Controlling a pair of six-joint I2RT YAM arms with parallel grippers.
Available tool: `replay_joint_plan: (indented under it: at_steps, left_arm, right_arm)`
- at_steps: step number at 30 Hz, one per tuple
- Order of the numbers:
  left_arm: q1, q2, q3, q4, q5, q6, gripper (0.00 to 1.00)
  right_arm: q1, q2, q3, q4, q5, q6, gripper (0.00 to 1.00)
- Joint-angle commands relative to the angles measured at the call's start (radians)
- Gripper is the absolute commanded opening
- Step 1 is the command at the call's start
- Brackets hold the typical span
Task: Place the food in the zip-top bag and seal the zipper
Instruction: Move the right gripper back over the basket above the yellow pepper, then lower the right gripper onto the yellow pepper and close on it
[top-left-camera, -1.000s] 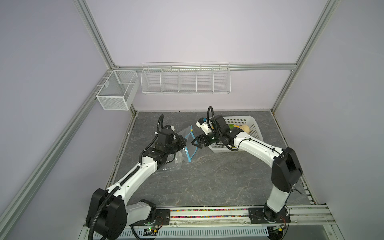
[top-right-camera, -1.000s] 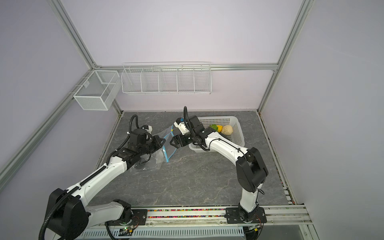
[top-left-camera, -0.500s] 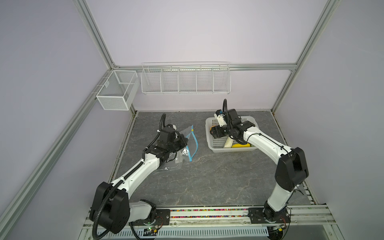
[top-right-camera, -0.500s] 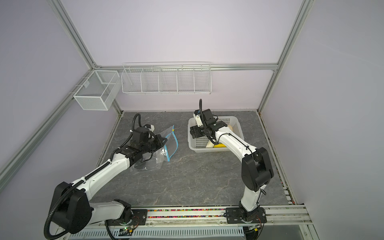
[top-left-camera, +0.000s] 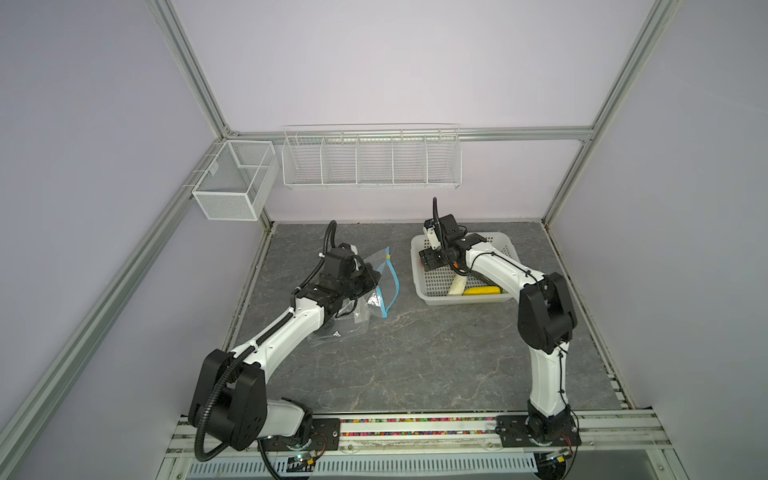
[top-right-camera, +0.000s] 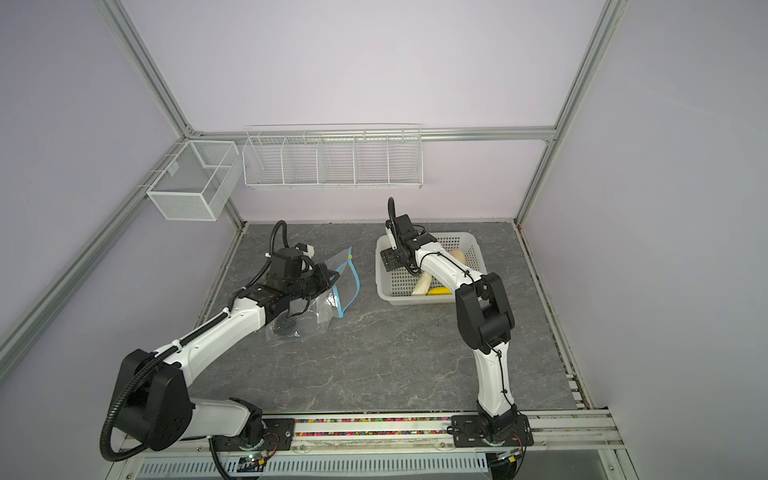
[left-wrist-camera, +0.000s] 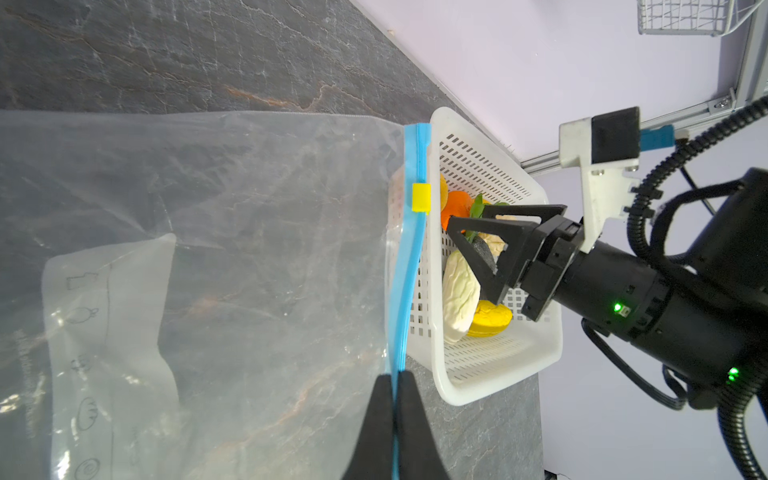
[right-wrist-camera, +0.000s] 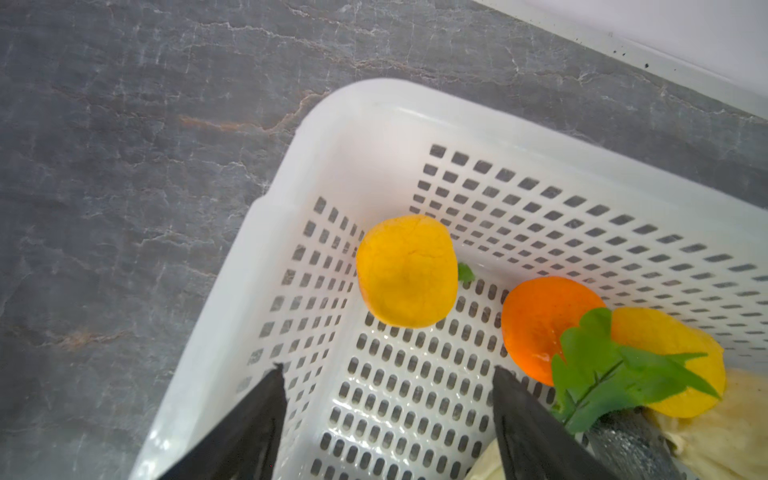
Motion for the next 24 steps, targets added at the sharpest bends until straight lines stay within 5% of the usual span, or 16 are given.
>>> replay_joint_plan:
  at_steps: [1, 24]
  left_arm:
    - [-0.006, 0.007, 0.025, 0.022, 0.007, 0.005, 0.00]
    - [-0.012, -0.005, 0.004, 0.036, 0.012, -0.002, 0.00]
  right_arm:
    - [-0.011, 0.033, 0.053, -0.017, 0.023, -0.027, 0.79]
    - [-0.014, 0.226, 0.244, -0.074, 0.020, -0.038, 0.79]
